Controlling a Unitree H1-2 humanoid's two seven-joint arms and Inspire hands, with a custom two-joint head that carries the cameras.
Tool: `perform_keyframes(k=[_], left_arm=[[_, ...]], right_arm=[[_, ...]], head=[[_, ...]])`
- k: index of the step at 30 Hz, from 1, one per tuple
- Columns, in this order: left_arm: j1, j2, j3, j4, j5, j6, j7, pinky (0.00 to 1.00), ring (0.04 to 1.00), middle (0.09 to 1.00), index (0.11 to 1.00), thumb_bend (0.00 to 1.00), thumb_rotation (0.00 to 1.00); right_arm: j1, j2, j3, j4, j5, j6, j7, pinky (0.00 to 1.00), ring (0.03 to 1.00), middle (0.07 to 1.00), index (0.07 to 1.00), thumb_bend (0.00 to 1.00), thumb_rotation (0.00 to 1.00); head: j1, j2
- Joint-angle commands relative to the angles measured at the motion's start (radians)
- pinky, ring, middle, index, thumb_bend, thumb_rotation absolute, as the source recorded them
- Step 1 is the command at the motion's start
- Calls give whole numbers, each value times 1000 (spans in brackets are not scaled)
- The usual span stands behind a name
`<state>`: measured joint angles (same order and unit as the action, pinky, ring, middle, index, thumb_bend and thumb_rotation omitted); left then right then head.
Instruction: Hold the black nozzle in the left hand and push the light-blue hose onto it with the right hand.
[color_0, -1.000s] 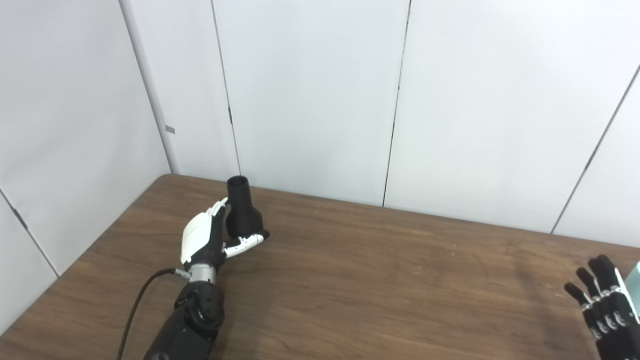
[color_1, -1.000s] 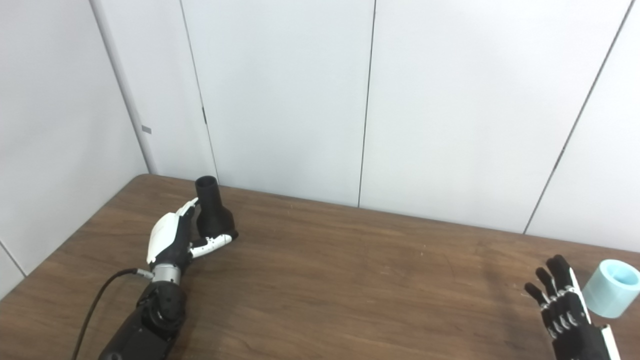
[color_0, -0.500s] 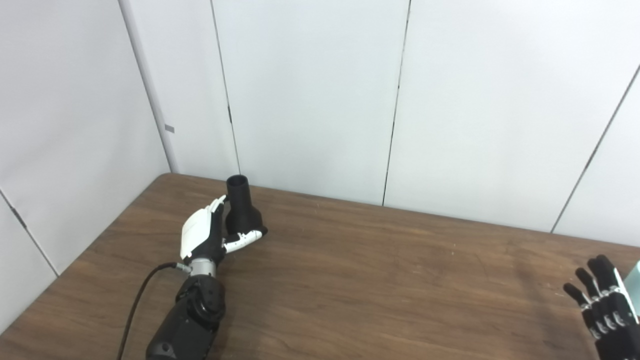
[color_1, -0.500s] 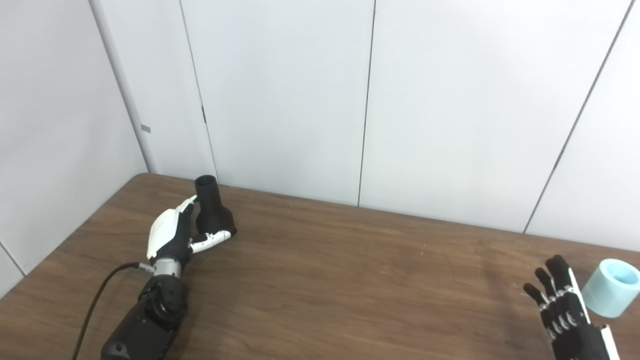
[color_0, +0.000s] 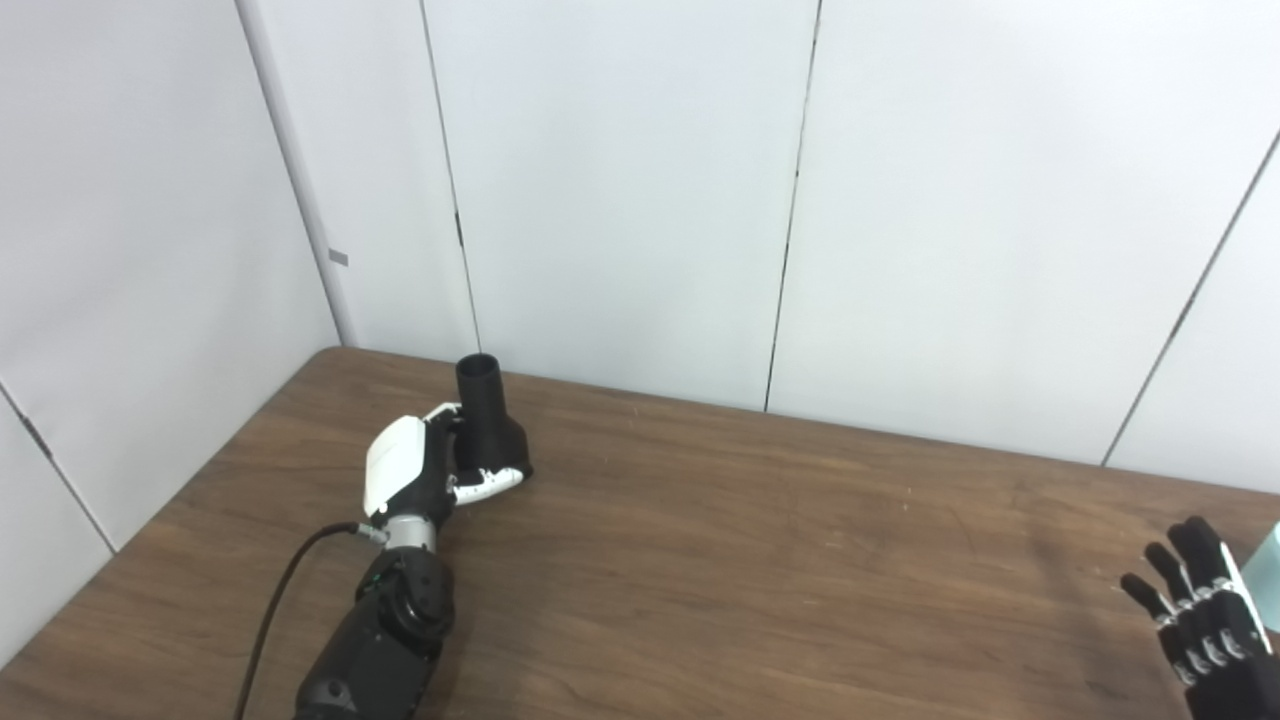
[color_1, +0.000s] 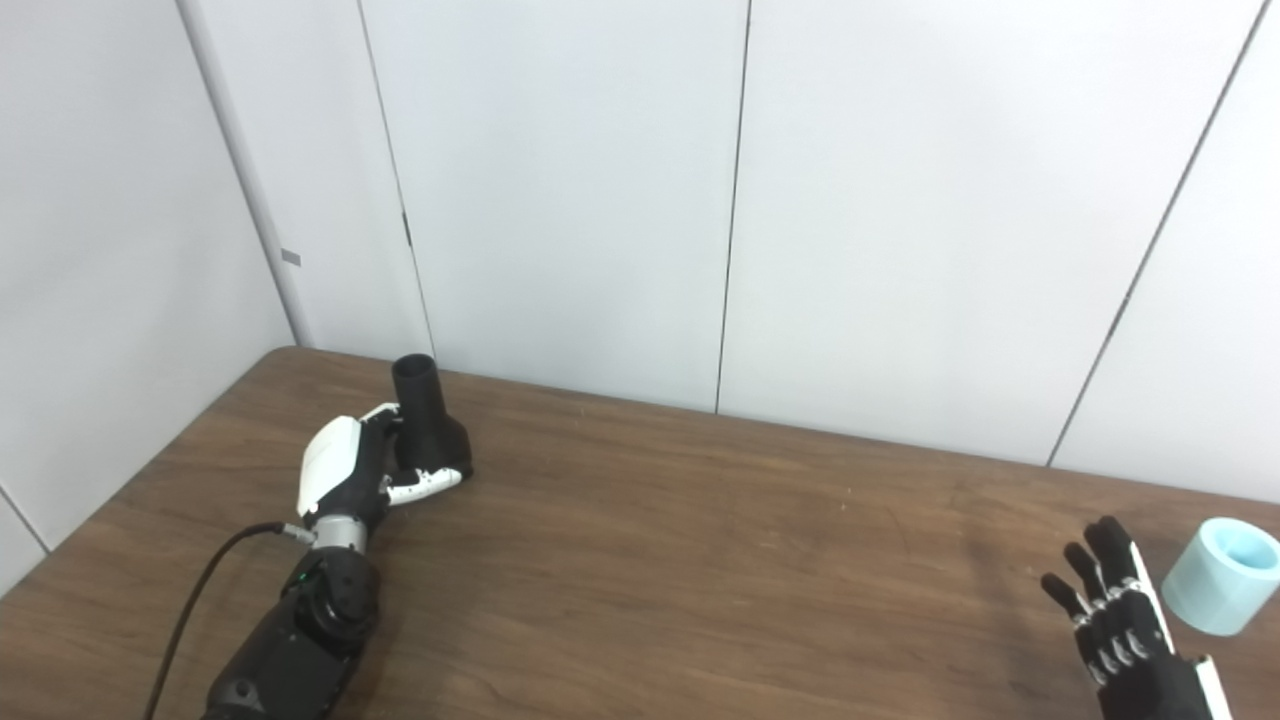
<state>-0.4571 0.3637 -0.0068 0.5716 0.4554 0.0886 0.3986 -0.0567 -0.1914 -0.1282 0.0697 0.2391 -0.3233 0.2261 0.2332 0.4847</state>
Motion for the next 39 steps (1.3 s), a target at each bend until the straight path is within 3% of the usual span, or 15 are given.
perform_keyframes(k=[1, 5, 9, 19, 24, 36, 39], left_arm=[[-14, -11, -12, 10, -15, -10, -24, 774, 566, 533, 503, 552, 86], [-13, -10, -12, 15, -37, -25, -30, 751, 512, 517, 488, 523, 69], [-7, -11, -15, 1, -39, -22, -28, 749, 518, 530, 488, 521, 67], [2, -12, -28, -5, -34, -19, -32, 824, 570, 543, 487, 522, 69], [14, -17, -47, -16, -28, -25, -40, 851, 510, 503, 485, 522, 68], [62, -27, -187, -41, 27, -71, -80, 755, 563, 502, 484, 521, 67], [66, -19, -234, -29, 50, -96, -85, 759, 579, 500, 478, 523, 7]], right_arm=[[76, 42, 16, 46, 0, 6, -13, 901, 983, 1000, 1000, 819, 1000], [77, 41, 14, 43, 1, 7, -14, 902, 983, 1000, 1000, 817, 1000], [78, 42, 15, 38, -1, 10, -16, 902, 983, 1000, 1000, 816, 1000], [81, 43, 19, 25, -4, 16, -23, 902, 983, 1000, 1000, 805, 1000], [82, 45, 23, 13, -5, 25, -28, 903, 981, 1000, 1000, 808, 1000], [83, 51, 31, -29, -16, 60, -46, 895, 983, 1000, 1000, 807, 1000], [83, 51, 31, -36, -17, 66, -47, 900, 984, 1000, 1000, 796, 1000]], head=[[1, 1], [1, 5], [0, 8], [-5, 17], [-9, 24], [-32, 57], [-36, 65]])
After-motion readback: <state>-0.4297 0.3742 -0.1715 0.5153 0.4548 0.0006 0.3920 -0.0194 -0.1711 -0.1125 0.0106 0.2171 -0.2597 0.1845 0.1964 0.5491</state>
